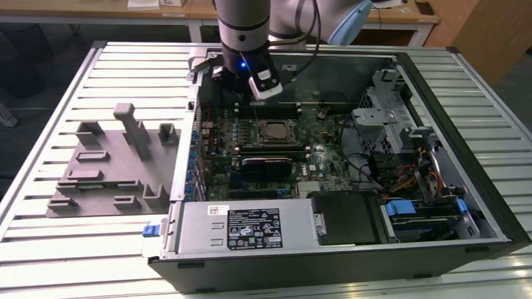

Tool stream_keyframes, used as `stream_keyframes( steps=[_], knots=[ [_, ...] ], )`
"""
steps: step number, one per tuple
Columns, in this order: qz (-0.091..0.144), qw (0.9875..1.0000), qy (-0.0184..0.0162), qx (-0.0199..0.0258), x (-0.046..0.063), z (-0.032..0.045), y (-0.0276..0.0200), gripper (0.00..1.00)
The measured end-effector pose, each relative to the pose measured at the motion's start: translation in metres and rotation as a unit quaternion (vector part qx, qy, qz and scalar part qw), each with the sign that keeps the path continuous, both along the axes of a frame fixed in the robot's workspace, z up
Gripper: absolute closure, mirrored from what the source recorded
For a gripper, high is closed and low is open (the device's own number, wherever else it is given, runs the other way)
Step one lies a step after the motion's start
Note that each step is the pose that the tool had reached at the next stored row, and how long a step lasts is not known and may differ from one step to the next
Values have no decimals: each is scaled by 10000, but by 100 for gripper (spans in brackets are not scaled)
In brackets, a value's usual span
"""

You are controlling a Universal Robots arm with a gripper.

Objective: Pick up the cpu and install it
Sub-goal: 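Install the first cpu locking lever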

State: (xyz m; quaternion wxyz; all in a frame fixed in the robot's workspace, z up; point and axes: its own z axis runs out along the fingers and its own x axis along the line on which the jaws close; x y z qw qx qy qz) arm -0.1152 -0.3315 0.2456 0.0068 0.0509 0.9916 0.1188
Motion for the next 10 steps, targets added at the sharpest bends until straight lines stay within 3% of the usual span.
stream_keyframes(
  steps=[10],
  knots=[
    [0,10000,4,0,105,0,0,89]
  ],
)
